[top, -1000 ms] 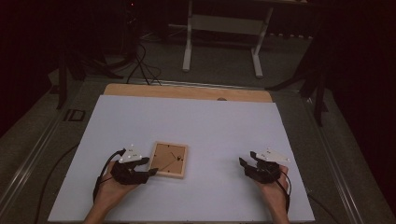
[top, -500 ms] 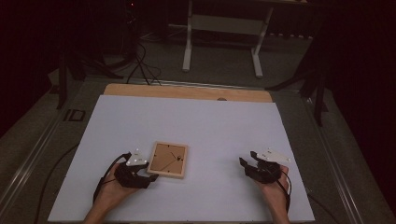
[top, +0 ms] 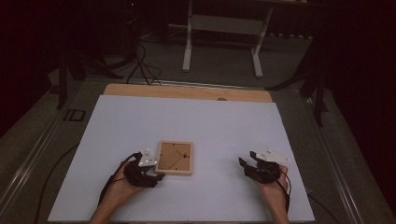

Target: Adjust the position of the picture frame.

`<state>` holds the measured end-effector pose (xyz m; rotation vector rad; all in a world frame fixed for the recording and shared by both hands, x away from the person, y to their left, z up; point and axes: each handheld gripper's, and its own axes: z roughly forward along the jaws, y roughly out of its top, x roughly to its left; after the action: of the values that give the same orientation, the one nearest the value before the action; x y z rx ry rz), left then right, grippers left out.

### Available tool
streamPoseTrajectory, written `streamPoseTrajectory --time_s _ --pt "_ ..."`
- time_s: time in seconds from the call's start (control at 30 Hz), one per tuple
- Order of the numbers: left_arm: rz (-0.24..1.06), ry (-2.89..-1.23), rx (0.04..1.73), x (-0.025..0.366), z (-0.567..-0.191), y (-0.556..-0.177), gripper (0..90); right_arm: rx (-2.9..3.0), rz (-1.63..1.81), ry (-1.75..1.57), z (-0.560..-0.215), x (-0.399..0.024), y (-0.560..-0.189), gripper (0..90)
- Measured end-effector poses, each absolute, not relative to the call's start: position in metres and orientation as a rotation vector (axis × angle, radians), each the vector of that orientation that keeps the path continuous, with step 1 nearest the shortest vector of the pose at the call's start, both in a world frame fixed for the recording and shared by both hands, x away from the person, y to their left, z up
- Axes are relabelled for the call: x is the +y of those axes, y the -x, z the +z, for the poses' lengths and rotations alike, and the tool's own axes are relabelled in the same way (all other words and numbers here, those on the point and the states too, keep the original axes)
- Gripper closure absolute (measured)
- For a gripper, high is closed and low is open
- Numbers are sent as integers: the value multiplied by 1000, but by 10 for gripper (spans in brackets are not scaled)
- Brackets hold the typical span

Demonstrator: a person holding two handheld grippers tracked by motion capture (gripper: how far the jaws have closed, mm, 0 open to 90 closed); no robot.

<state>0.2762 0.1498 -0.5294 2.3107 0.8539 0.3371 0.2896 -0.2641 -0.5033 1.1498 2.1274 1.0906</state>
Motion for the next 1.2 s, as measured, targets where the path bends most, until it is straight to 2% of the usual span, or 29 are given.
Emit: streamPoseTrajectory --time_s 0.67,1.2 --pt "317 -2327 797 120 -529 -299 419 2127 1093 -1148 -503 -265 -290 450" --pt "342 -2337 795 113 -528 -299 423 2128 1095 -1148 -503 -266 -290 450"
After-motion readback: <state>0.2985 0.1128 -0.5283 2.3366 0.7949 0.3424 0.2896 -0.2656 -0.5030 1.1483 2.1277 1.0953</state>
